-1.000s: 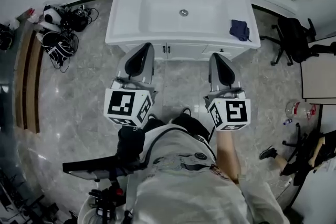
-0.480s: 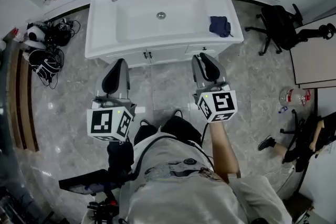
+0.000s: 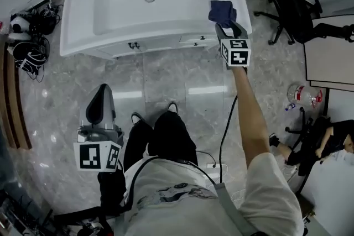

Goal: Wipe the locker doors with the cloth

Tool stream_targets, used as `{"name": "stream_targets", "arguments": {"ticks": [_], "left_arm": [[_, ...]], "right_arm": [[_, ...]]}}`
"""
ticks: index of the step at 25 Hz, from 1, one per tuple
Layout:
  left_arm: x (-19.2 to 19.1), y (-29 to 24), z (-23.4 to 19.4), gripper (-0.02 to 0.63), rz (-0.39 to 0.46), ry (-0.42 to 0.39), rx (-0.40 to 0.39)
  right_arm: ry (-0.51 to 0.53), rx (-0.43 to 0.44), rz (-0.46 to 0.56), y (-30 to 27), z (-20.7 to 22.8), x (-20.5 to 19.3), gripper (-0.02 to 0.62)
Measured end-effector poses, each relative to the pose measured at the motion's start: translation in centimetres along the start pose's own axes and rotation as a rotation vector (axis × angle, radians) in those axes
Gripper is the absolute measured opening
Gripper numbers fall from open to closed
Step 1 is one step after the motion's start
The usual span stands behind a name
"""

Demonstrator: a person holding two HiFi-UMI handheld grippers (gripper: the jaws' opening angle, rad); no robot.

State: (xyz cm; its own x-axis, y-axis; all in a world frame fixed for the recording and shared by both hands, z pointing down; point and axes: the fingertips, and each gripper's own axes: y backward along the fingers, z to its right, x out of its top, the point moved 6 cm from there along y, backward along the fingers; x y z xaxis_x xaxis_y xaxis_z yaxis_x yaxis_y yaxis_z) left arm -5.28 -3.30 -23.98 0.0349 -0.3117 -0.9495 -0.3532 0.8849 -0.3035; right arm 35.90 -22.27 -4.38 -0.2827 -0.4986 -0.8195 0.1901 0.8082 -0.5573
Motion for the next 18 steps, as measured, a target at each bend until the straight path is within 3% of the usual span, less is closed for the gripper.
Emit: {"name": "stream_targets", "arguments": {"ticks": [6,11,14,16,18], "left_arm": [[-3.7,-1.9,1.9,0.002,-0.083,0.014,0.024],[-6.0,-1.6,2.0,0.002,-0.144,0.026,0.047],[-7.3,-0.9,1.4,0.002,-0.170,0.036,0.072],[-7.9,-0.5,0.9,0.002,-0.175,0.047,0.091],[-8.4,-0.1,0.5,0.002,-0.178,0.058,0.104]], "right_arm": [[-0.040,-0.008,-0.170,-8.7,5.7,-3.5,0.232],[-0.115,-0.018,-0.295,-13.4,7.9,-5.6,0.287],[-0.113,-0.040,-0.376,-15.2,8.4,-5.8,0.287],[-0.093,-0.017,-0.401,-15.6,8.0,-5.4,0.238],[-0.053,-0.017,-0.411,-15.6,7.4,-5.4,0.110]]}}
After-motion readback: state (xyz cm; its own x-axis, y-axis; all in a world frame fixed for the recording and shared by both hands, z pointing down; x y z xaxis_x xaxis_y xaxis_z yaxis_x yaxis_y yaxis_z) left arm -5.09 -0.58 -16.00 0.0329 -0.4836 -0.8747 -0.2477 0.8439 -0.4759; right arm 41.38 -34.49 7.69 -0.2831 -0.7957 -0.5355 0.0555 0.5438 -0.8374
